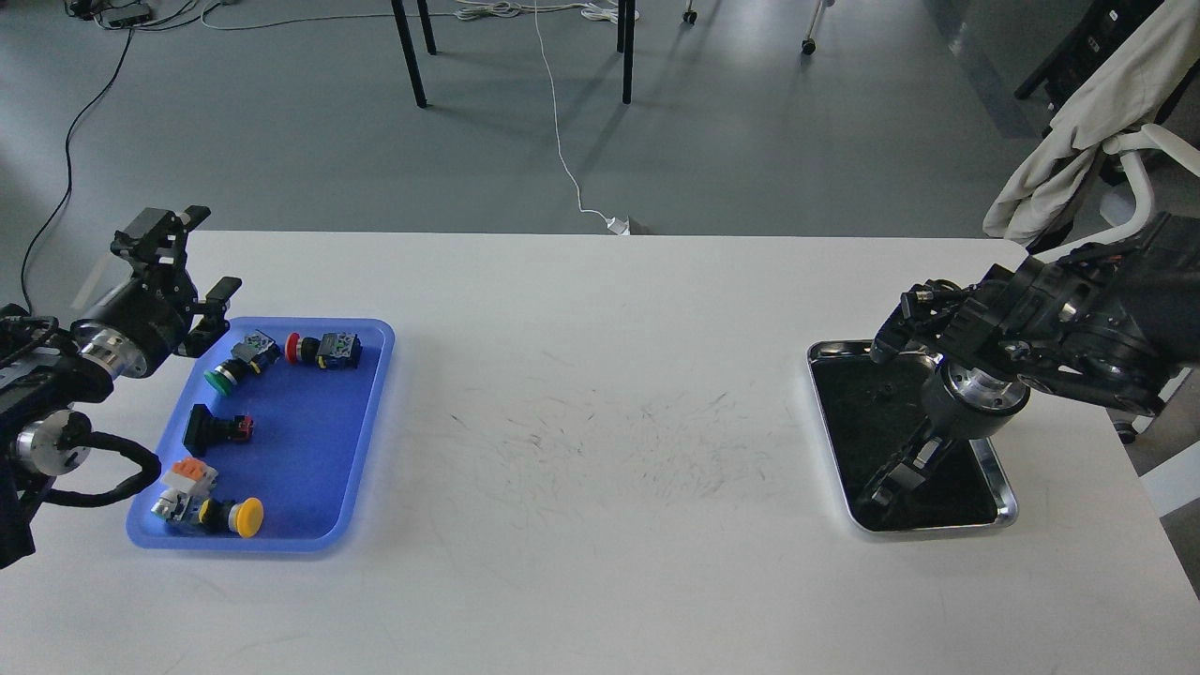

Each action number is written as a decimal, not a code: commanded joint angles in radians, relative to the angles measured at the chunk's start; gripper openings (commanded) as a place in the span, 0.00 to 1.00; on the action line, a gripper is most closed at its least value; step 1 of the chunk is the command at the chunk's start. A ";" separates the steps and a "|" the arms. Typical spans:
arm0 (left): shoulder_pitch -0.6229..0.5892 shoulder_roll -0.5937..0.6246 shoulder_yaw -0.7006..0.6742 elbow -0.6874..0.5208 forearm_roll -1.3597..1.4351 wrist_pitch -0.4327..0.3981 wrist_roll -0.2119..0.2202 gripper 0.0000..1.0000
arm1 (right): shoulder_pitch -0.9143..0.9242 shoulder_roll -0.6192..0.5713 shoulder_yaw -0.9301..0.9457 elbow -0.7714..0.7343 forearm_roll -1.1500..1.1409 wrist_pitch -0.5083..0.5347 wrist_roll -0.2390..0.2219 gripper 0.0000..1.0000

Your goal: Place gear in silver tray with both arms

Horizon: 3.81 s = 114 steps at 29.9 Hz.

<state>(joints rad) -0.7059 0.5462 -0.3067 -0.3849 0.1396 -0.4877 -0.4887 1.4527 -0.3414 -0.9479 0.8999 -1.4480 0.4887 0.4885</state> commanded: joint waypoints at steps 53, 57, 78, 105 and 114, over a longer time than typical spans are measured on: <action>-0.033 -0.002 -0.006 0.001 0.000 -0.001 0.000 0.98 | -0.100 -0.042 0.762 -0.294 0.834 -0.198 0.000 0.84; -0.053 -0.002 0.001 -0.003 0.003 -0.001 0.000 0.98 | -0.138 -0.042 0.784 -0.285 0.914 -0.269 0.000 0.87; -0.198 -0.120 -0.008 0.029 -0.012 -0.001 0.015 0.99 | -0.380 -0.004 1.101 -0.273 1.210 -0.358 0.000 0.99; -0.225 -0.187 -0.239 0.040 -0.146 -0.001 0.262 0.99 | -0.384 0.202 1.278 -0.276 1.680 -0.450 -0.192 0.99; -0.227 -0.233 -0.229 0.031 -0.157 0.074 0.275 0.99 | -0.405 0.217 1.264 -0.265 1.674 -0.433 -0.182 0.99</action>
<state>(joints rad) -0.9274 0.3192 -0.5486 -0.3422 -0.0211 -0.4464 -0.2232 1.0524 -0.1098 0.3279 0.6270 0.2283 0.0459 0.3051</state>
